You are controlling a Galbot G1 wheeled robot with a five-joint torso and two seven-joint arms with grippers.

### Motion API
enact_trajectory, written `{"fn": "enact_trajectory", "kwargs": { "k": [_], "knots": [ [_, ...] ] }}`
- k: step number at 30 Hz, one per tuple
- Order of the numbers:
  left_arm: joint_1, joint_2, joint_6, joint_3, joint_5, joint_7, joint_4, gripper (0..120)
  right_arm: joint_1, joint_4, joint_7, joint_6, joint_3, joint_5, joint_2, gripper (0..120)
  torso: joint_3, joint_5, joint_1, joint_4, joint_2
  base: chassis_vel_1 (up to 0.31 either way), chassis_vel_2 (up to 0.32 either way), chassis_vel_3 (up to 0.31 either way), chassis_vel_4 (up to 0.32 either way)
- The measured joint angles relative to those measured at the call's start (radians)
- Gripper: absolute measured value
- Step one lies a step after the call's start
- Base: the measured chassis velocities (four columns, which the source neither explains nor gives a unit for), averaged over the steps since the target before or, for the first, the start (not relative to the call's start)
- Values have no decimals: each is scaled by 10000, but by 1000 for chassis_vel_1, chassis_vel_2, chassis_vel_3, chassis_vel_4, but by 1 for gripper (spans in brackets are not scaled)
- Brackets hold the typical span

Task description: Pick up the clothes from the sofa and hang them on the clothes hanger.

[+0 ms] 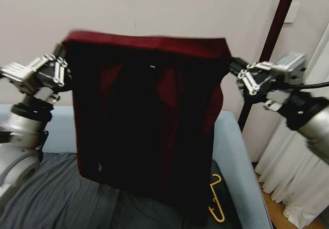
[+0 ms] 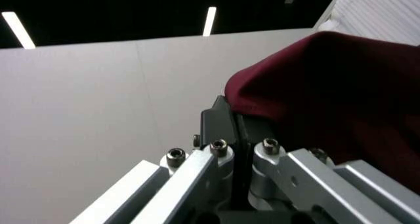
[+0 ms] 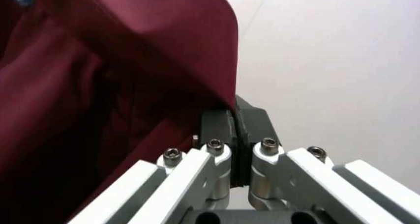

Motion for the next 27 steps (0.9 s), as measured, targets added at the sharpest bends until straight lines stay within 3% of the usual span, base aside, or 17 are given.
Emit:
{"fn": "enact_trajectory", "kwargs": {
  "k": [4, 8, 14, 18, 19, 23, 24, 27],
  "knots": [
    [80, 296, 283, -619, -148, 3, -273, 0, 122, 11, 98, -402, 648, 359, -548, 0, -1, -1, 0, -4, 1, 0, 0, 0, 0],
    [303, 413, 664, -360, 341, -51, -232, 0, -76, -27, 170, -783, 359, -65, -322, 0, -1, 1, -1, -3, 2, 0, 0, 0, 0],
    [1572, -14, 1597, 1284, 1535, 150, 486, 0, -1525, -575, -439, -1174, -1375, -2173, 1382, 0, 2, 0, 1, -1, 1, 0, 0, 0, 0],
    [1614, -761, 2366, 3639, 2210, 69, 1786, 0, -1830, -2557, -1335, -383, -4129, -4394, 3302, 0, 4, 0, 1, -1, -2, 0, 0, 0, 0],
    [1614, -761, 2366, 3639, 2210, 69, 1786, 0, -1830, -2557, -1335, -383, -4129, -4394, 3302, 0, 4, 0, 1, -1, -2, 0, 0, 0, 0],
    [1225, -1819, 2516, 4961, 3148, 60, 3069, 0, -1620, -4732, -1655, 383, -5853, -5777, 4914, 0, 5, 1, 2, 0, -2, 0, 0, 0, 0],
    [1225, -1819, 2516, 4961, 3148, 60, 3069, 0, -1620, -4732, -1655, 383, -5853, -5777, 4914, 0, 5, 1, 2, 0, -2, 0, 0, 0, 0],
    [1015, -2627, 2747, 5513, 3621, -82, 4035, 0, -1575, -6132, -1726, 720, -6412, -6448, 6029, 0, 4, 1, 3, -4, -2, 0, 0, 0, 0]
  ]
}}
